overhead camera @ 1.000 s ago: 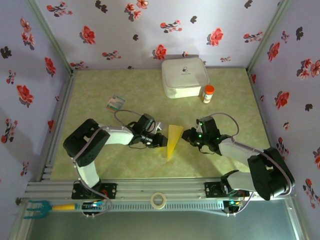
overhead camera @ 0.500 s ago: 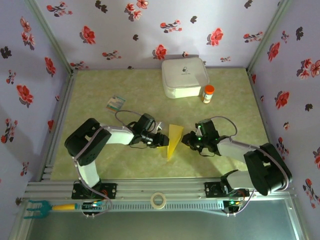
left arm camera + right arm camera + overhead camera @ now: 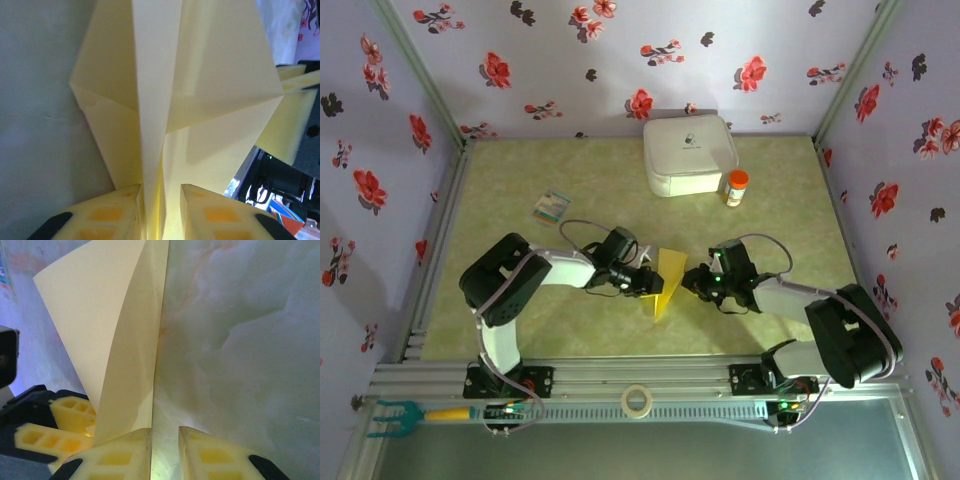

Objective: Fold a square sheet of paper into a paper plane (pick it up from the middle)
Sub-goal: Turn over a paper plane at the center of the table.

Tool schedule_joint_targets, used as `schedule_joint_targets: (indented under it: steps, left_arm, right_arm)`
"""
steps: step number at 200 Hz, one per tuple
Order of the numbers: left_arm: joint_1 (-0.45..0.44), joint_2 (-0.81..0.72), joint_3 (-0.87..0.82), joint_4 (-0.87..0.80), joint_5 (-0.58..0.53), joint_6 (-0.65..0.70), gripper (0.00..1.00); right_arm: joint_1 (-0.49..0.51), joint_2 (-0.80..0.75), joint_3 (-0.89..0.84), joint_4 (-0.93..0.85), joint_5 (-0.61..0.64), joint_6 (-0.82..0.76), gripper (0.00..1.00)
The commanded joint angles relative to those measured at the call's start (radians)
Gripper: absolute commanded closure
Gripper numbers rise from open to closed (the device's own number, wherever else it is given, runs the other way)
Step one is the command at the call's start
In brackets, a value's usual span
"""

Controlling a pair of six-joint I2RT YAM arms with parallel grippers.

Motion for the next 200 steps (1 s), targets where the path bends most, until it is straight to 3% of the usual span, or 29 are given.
schedule_joint_targets:
  steps: [1,32,53,90,113,147,200]
  left_arm:
    - [-0.022,0.024,0.018,0.014,0.056,0.012,0.78]
    - [-0.022,-0.008,0.016,0.0,0.025,0.019,0.97]
    - [-0.023,-0.098,0.019,-0.102,-0.093,0.062,1.0]
    - [-0.036,-0.233,0.148,-0.58,-0.552,0.172,1.0]
    - [-0.037,-0.217,0.228,-0.779,-0.702,0.194,1.0]
    - [-0.037,-0.135,0.311,-0.913,-0.747,0.205,1.0]
    - [-0.042,-0.062,0.343,-0.935,-0.74,0.189,1.0]
  right_arm:
    - [0.009,0.015,-0.014,0.024,-0.014,0.021,0.79]
    - [0.008,-0.003,-0.012,0.01,-0.007,0.017,0.79]
    - [0.008,-0.06,0.001,-0.059,0.04,-0.007,0.78]
    - [0.005,-0.182,0.023,-0.208,0.157,-0.051,0.77]
    - [0.003,-0.202,0.027,-0.215,0.161,-0.051,0.77]
    - [0.004,-0.183,0.031,-0.189,0.14,-0.039,0.77]
    - [0.005,-0.167,0.032,-0.173,0.135,-0.033,0.77]
